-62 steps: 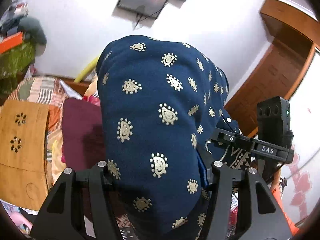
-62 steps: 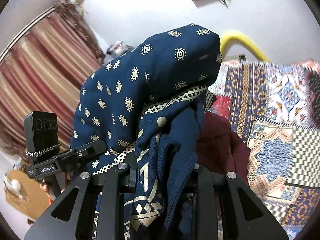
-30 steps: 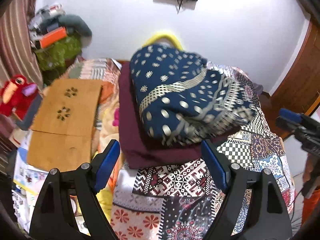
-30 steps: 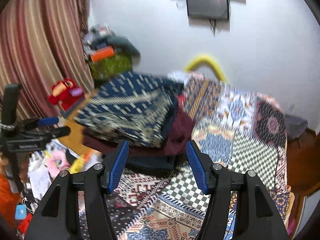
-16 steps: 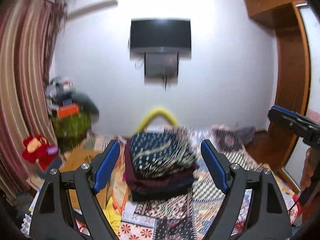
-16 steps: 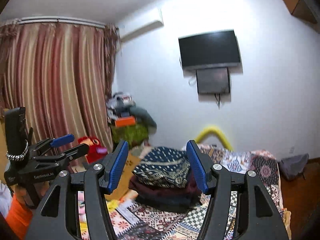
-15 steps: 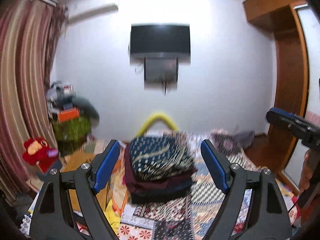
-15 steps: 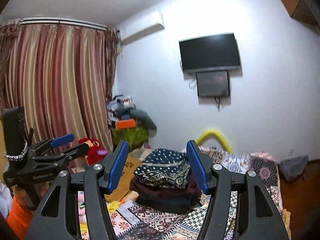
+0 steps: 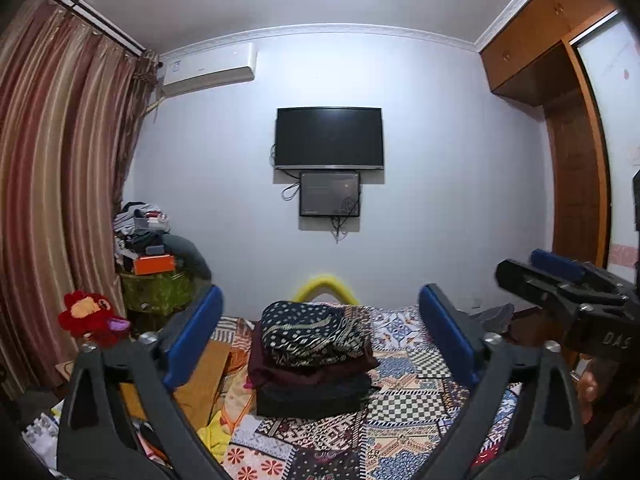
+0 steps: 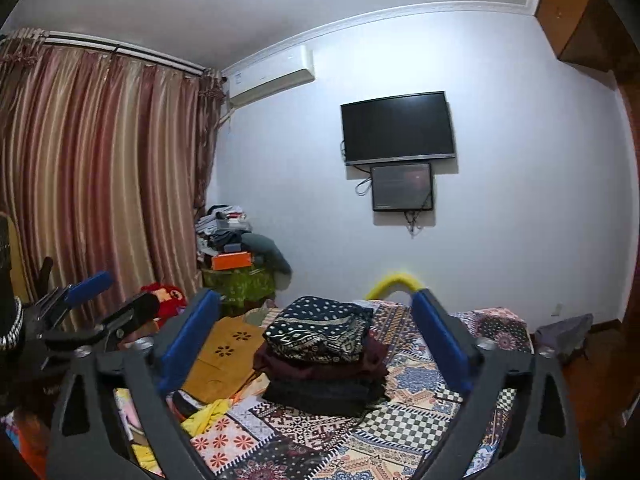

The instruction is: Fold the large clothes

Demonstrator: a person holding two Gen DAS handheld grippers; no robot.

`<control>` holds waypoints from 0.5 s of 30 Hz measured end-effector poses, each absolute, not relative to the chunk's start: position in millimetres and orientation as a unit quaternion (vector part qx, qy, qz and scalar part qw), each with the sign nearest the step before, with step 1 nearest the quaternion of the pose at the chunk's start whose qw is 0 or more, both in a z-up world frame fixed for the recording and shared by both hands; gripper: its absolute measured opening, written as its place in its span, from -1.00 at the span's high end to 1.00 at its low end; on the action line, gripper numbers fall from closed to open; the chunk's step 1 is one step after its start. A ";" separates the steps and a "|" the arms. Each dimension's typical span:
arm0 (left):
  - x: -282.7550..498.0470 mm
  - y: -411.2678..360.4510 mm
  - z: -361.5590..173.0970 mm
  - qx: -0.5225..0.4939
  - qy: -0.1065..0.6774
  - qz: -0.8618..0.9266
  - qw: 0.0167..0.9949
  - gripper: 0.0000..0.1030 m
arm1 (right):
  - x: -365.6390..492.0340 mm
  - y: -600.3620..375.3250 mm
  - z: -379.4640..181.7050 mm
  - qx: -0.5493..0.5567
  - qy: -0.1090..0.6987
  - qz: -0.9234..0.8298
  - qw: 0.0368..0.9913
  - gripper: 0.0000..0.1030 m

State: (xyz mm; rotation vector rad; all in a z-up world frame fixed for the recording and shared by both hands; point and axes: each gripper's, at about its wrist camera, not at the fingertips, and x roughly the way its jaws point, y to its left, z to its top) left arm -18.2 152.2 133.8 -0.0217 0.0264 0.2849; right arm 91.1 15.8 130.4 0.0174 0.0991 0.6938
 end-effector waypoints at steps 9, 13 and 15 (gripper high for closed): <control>-15.2 157.5 121.2 -0.028 0.034 0.139 0.989 -0.99 | 90.1 11.4 122.2 0.004 0.054 0.325 0.944 -1.00; -14.2 158.8 118.7 -0.033 0.036 0.139 0.989 -0.99 | 88.7 8.8 116.4 0.004 0.058 0.322 0.945 -1.00; -13.0 159.4 118.2 -0.033 0.038 0.139 0.989 -0.99 | 89.5 7.4 115.5 0.005 0.061 0.322 0.945 -1.00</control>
